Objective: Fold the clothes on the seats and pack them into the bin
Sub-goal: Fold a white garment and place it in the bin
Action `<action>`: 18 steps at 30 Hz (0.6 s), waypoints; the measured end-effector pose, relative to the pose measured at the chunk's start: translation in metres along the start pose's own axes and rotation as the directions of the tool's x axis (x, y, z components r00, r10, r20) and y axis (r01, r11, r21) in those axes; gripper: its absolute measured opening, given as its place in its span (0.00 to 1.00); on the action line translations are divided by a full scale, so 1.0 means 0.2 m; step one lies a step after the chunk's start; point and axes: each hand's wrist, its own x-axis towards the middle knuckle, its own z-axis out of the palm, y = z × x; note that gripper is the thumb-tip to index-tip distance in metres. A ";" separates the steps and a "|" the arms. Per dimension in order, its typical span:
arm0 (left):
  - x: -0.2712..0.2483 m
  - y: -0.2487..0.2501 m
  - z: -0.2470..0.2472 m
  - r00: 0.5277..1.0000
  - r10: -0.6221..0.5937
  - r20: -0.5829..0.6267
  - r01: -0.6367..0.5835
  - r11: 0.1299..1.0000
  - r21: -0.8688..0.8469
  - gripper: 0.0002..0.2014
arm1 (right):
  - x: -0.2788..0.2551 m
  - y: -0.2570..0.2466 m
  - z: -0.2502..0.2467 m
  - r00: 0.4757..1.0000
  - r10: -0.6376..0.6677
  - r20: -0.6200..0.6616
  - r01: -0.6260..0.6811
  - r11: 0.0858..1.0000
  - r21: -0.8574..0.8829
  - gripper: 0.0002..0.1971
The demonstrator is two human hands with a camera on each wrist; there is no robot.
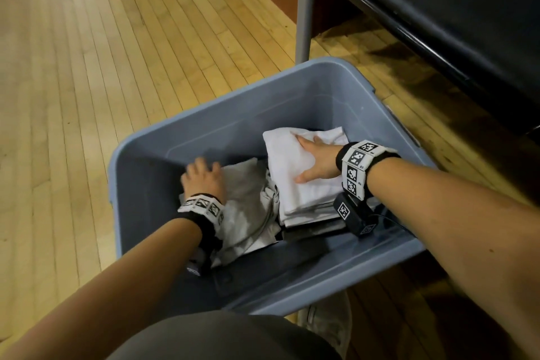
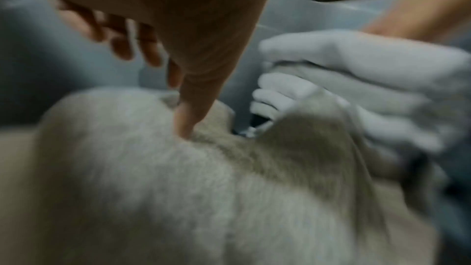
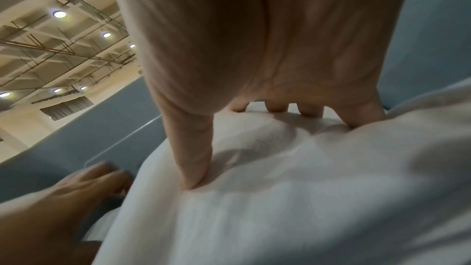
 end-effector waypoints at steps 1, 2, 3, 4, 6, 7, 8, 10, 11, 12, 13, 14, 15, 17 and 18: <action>-0.02 0.04 -0.02 0.987 0.161 -0.008 -0.160 0.986 0.051 0.24 | 0.00 0.00 0.00 1.000 0.000 0.002 0.000 1.000 0.007 0.59; -0.04 0.07 0.00 0.968 0.244 0.057 -0.246 0.969 0.029 0.27 | 0.00 0.00 0.00 1.000 -0.001 0.004 0.001 1.000 0.018 0.59; -0.09 0.11 0.00 0.945 0.276 0.174 -0.276 0.961 -0.026 0.32 | 0.01 0.00 0.00 1.000 0.001 0.006 -0.001 1.000 0.029 0.59; -0.13 0.14 0.00 0.914 0.276 0.296 -0.282 0.959 -0.021 0.39 | 0.01 0.00 0.01 1.000 0.003 0.010 -0.003 0.999 0.035 0.59; -0.21 0.14 0.02 0.854 0.316 0.414 -0.371 0.927 0.060 0.41 | 0.00 0.00 0.01 1.000 0.006 0.016 -0.007 0.999 0.037 0.60; -0.23 0.13 0.03 0.826 0.346 0.445 -0.425 0.901 0.089 0.37 | 0.00 0.01 0.02 1.000 0.008 0.015 -0.008 0.999 0.036 0.60; -0.23 0.11 0.05 0.811 0.368 0.455 -0.448 0.891 0.078 0.33 | -0.01 0.01 0.02 1.000 0.011 0.011 -0.012 0.999 0.036 0.59; -0.20 0.09 0.07 0.812 0.319 0.489 -0.385 0.922 0.039 0.27 | -0.02 0.01 0.02 1.000 0.018 0.007 -0.018 0.999 0.035 0.58; -0.19 0.08 0.06 0.811 0.292 0.506 -0.359 0.933 0.036 0.26 | -0.03 0.01 0.02 1.000 0.022 0.005 -0.022 0.999 0.035 0.57; -0.19 0.07 0.06 0.807 0.287 0.515 -0.357 0.933 0.038 0.28 | -0.04 0.01 0.02 1.000 0.025 0.004 -0.025 0.999 0.035 0.57; -0.20 0.06 0.04 0.791 0.285 0.542 -0.367 0.929 0.048 0.30 | -0.05 0.00 0.02 1.000 0.025 0.004 -0.025 0.999 0.039 0.56; -0.20 0.05 0.03 0.777 0.280 0.564 -0.366 0.930 0.042 0.32 | -0.06 0.00 0.01 1.000 0.022 0.003 -0.022 0.999 0.046 0.56; -0.20 0.03 0.02 0.769 0.298 0.565 -0.380 0.925 0.030 0.30 | -0.06 0.00 0.02 1.000 0.019 0.000 -0.019 0.998 0.054 0.56; -0.18 -0.01 -0.02 0.764 0.326 0.557 -0.338 0.937 -0.085 0.22 | -0.07 0.00 0.02 1.000 0.019 -0.003 -0.018 0.998 0.063 0.56; -0.13 -0.03 -0.03 0.801 0.305 0.514 -0.265 0.952 -0.152 0.18 | -0.07 0.00 0.02 1.000 0.018 -0.004 -0.018 0.998 0.065 0.57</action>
